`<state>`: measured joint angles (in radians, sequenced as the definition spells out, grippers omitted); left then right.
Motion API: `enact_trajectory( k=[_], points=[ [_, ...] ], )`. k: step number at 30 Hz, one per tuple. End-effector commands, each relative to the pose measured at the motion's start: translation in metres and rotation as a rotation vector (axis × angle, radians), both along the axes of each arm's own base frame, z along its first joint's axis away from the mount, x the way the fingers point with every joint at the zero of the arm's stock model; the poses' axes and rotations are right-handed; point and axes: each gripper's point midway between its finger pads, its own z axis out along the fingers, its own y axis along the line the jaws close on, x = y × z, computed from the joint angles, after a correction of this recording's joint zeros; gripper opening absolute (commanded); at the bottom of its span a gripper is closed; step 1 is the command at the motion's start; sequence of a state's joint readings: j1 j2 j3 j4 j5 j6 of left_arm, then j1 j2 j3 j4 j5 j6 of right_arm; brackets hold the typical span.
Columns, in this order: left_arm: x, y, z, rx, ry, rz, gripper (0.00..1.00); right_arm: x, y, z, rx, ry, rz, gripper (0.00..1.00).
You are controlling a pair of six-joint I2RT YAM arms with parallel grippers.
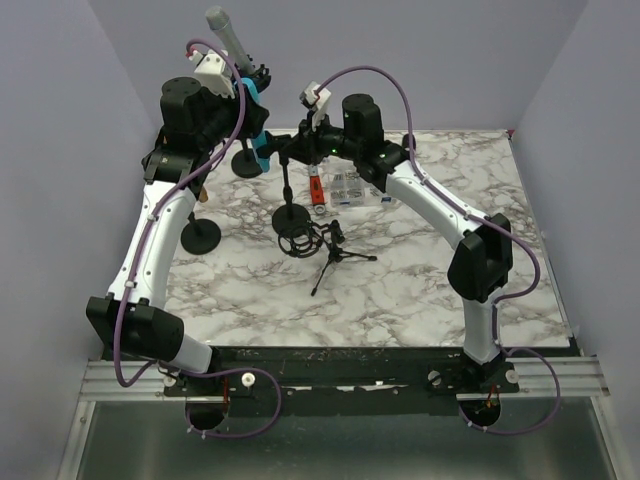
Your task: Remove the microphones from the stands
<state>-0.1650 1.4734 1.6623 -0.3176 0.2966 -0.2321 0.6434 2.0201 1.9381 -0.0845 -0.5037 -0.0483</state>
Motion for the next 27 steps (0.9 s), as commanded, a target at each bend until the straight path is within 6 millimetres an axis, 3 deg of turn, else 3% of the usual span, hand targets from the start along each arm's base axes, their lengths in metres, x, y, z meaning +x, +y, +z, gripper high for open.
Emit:
enact_trajectory(
  k=[1,5,9,11,12,13,19,20,24,26,27],
  points=[
    [-0.011,-0.001,0.019,-0.016,-0.042,-0.022,0.00,0.005,0.001,0.006,0.000,-0.013,-0.016,0.01],
    [-0.014,0.006,0.025,-0.006,-0.055,0.004,0.00,0.008,-0.001,0.002,-0.016,-0.007,-0.031,0.01],
    [-0.026,0.030,0.041,0.027,-0.064,0.122,0.00,0.008,-0.003,0.000,-0.022,-0.008,-0.040,0.01],
    [-0.039,0.049,0.054,0.044,-0.093,0.207,0.00,0.008,-0.004,0.000,-0.027,-0.013,-0.046,0.01],
    [-0.062,0.071,0.069,0.046,-0.145,0.305,0.00,0.007,-0.005,0.000,-0.029,-0.013,-0.045,0.01],
    [-0.070,0.077,0.072,0.043,-0.160,0.337,0.00,0.007,-0.005,0.000,-0.030,-0.010,-0.039,0.01],
    [-0.117,0.067,0.102,-0.053,-0.253,0.275,0.00,0.002,-0.002,0.002,-0.016,0.018,-0.024,0.03],
    [-0.123,0.062,0.103,-0.070,-0.256,0.248,0.00,0.001,-0.001,0.003,-0.014,0.020,-0.025,0.12],
    [-0.137,0.053,0.103,-0.106,-0.274,0.186,0.00,-0.006,-0.003,0.008,-0.021,0.008,-0.056,0.75],
    [-0.143,0.046,0.100,-0.111,-0.284,0.139,0.00,-0.011,-0.009,0.015,-0.016,0.022,-0.092,0.95],
    [-0.145,0.038,0.097,-0.104,-0.286,0.094,0.00,-0.014,-0.013,0.019,-0.015,0.033,-0.107,0.99]
  ],
)
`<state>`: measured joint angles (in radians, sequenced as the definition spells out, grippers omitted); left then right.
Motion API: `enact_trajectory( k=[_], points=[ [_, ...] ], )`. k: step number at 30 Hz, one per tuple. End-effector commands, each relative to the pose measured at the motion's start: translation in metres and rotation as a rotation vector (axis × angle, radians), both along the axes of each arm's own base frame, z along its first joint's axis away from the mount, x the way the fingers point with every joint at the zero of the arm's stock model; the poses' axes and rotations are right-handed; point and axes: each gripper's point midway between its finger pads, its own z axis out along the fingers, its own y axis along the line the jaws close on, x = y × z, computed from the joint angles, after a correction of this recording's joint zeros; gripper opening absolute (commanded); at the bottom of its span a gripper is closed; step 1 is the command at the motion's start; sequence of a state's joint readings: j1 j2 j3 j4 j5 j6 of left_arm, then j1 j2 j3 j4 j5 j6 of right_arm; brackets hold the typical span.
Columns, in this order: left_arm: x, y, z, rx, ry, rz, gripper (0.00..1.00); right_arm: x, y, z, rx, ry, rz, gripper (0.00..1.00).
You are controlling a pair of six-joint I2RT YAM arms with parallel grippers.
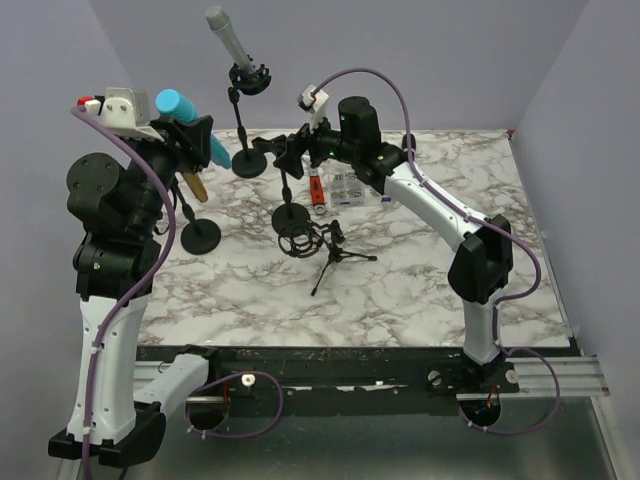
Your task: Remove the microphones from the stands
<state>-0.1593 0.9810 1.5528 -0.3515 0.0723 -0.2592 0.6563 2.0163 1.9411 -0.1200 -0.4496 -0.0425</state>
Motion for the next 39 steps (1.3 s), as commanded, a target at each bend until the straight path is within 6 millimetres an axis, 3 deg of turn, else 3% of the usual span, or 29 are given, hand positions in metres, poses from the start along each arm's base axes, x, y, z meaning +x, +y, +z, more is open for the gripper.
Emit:
enact_trajectory(
  k=[1,7,9,14,16,22,26,30,33,36,39],
  points=[
    [0.004,-0.031,-0.026,0.020,0.035,-0.168,0.00,-0.017,-0.018,0.025,0.000,0.028,-0.081,1.00],
    [0.010,-0.059,-0.046,-0.026,0.110,-0.329,0.00,-0.056,-0.046,0.034,0.021,0.098,-0.101,1.00],
    [0.007,-0.075,-0.052,-0.070,0.137,-0.432,0.00,-0.080,-0.048,0.042,0.073,0.133,-0.042,1.00],
    [-0.002,-0.115,-0.059,-0.206,0.221,-0.719,0.00,-0.165,-0.040,0.068,0.332,0.254,0.308,0.94],
    [-0.001,-0.125,-0.064,-0.258,0.263,-0.804,0.00,-0.179,-0.045,0.075,0.407,0.270,0.340,0.93],
    [0.005,-0.138,-0.080,-0.382,0.350,-0.917,0.00,-0.164,-0.056,0.080,0.468,0.250,0.201,0.80],
    [0.010,-0.142,-0.090,-0.420,0.390,-0.928,0.00,-0.166,-0.057,0.088,0.546,0.238,0.213,0.78],
    [0.010,-0.145,-0.092,-0.447,0.409,-0.950,0.00,-0.151,-0.054,0.082,0.540,0.253,0.159,0.75],
    [0.010,-0.147,-0.094,-0.457,0.417,-0.958,0.00,-0.151,-0.048,0.080,0.547,0.278,0.192,0.73],
    [0.007,-0.150,-0.094,-0.464,0.425,-0.976,0.00,-0.150,-0.047,0.078,0.578,0.293,0.191,0.64],
    [0.005,-0.152,-0.093,-0.464,0.426,-0.982,0.00,-0.150,-0.048,0.080,0.625,0.310,0.189,0.47]
  ],
)
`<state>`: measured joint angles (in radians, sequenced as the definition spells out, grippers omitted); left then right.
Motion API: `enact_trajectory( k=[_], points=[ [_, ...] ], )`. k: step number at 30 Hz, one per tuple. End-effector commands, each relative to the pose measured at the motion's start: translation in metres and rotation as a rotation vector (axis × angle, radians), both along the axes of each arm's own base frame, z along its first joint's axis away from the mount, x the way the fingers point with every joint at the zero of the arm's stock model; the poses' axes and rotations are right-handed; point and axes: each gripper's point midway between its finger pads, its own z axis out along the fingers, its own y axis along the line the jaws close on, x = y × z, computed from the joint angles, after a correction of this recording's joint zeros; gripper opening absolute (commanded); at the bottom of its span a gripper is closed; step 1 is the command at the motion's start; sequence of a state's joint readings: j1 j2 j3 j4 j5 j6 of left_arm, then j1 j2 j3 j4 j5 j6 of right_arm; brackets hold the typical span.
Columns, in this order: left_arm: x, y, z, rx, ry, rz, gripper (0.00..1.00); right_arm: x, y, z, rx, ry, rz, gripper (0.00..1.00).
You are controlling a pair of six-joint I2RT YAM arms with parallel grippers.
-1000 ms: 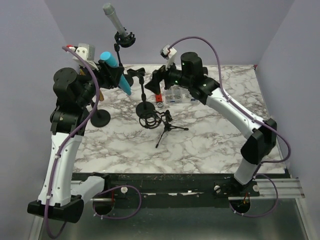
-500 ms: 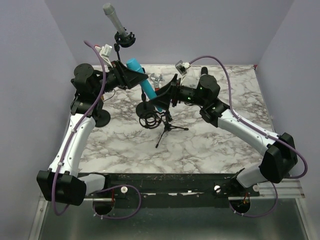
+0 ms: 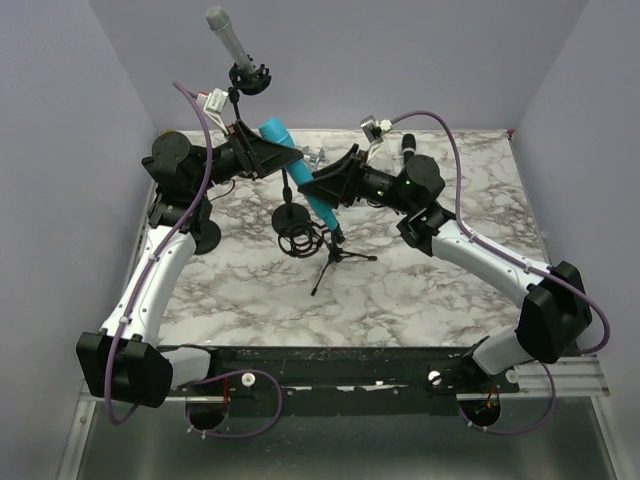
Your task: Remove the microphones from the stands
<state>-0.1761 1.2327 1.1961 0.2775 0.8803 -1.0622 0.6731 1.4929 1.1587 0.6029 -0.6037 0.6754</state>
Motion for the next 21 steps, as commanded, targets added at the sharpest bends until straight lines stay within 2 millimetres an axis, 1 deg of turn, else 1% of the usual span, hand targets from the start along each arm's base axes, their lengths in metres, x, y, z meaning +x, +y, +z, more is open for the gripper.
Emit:
enact_trajectory(
  k=[1,3,5,6,7,8,10,11,13,14,16,17,18,20,21],
  points=[
    [-0.011,-0.006,0.007,-0.015,-0.023,-0.049,0.00,0.001,0.001,0.012,0.099,0.019,-0.001,0.41],
    [-0.012,-0.007,0.007,-0.013,-0.023,-0.051,0.00,0.000,0.001,0.012,0.111,0.027,0.008,0.27],
    [-0.012,-0.007,0.007,-0.007,-0.022,-0.055,0.00,0.002,-0.001,0.009,0.113,0.035,-0.011,0.10],
    [-0.012,-0.007,0.006,-0.002,-0.018,-0.055,0.05,0.003,-0.002,0.008,0.110,0.038,-0.023,0.01],
    [-0.013,-0.007,0.006,0.000,-0.018,-0.055,0.13,0.004,-0.004,0.007,0.105,0.040,-0.041,0.01],
    [-0.014,-0.007,0.006,-0.002,-0.025,-0.054,0.28,0.005,-0.006,0.007,0.102,0.034,-0.056,0.01],
    [-0.016,-0.006,0.008,-0.007,-0.040,-0.055,0.51,0.005,-0.012,0.006,0.095,0.025,-0.090,0.01],
    [-0.017,-0.006,0.009,-0.006,-0.050,-0.055,0.58,0.005,-0.016,0.006,0.087,0.020,-0.114,0.01],
    [-0.019,-0.005,0.011,0.002,-0.069,-0.050,0.91,0.009,-0.026,0.004,0.056,0.003,-0.185,0.01],
    [-0.018,-0.004,0.012,0.012,-0.077,-0.039,0.98,0.013,-0.033,0.001,0.032,0.004,-0.235,0.01],
    [-0.017,-0.002,0.012,0.035,-0.085,-0.012,0.99,0.031,-0.055,-0.010,-0.042,0.020,-0.409,0.00],
    [-0.016,0.000,0.012,0.046,-0.085,0.004,0.99,0.040,-0.070,-0.022,-0.107,0.038,-0.505,0.01],
    [-0.015,0.001,0.011,0.057,-0.088,0.016,0.99,0.053,-0.092,-0.033,-0.163,0.057,-0.642,0.01],
    [-0.015,0.004,0.012,0.072,-0.095,0.038,0.99,0.069,-0.138,-0.050,-0.250,0.074,-0.873,0.01],
    [-0.015,0.004,0.013,0.079,-0.102,0.045,0.99,0.073,-0.158,-0.056,-0.281,0.077,-0.956,0.01]
  ],
)
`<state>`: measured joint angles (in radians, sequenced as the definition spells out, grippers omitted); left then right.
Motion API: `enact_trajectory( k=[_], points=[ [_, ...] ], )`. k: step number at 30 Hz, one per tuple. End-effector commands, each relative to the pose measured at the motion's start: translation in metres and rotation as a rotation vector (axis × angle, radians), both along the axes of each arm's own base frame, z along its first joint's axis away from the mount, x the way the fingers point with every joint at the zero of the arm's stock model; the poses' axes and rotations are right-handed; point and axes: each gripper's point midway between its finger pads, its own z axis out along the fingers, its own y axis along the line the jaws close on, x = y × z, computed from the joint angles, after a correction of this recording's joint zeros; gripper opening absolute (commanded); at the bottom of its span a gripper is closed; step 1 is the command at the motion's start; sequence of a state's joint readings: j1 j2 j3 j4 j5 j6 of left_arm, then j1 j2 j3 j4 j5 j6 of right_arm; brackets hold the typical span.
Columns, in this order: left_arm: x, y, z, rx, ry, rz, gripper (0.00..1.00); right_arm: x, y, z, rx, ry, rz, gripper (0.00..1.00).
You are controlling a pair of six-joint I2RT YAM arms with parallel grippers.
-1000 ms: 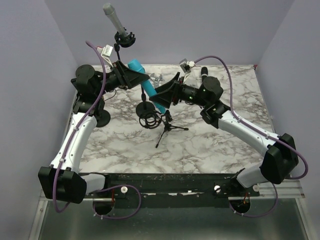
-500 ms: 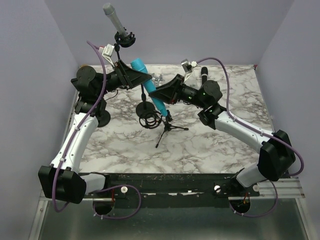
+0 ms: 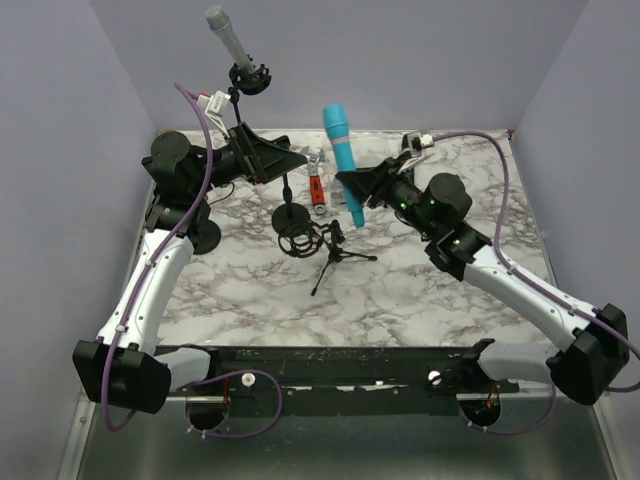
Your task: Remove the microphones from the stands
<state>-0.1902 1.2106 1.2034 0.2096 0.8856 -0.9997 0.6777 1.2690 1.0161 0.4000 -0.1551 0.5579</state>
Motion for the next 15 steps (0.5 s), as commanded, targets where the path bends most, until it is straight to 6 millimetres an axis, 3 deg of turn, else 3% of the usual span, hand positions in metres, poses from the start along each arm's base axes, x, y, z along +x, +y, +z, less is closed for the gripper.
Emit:
enact_trajectory(
  k=[1,5,10,15],
  points=[
    [-0.005,0.008,0.015,0.046,-0.088,0.063,0.99,0.046,-0.116,-0.050,-0.249,0.071,-0.582,0.01],
    [-0.004,0.010,0.015,0.052,-0.087,0.076,0.99,0.069,-0.178,-0.080,-0.383,0.106,-0.780,0.01],
    [-0.004,0.010,0.014,0.048,-0.086,0.072,0.99,0.128,-0.245,-0.136,-0.537,0.241,-0.916,0.00],
    [0.000,0.010,0.011,0.051,-0.084,0.078,0.99,0.188,-0.263,-0.185,-0.767,0.292,-0.977,0.01]
  ],
)
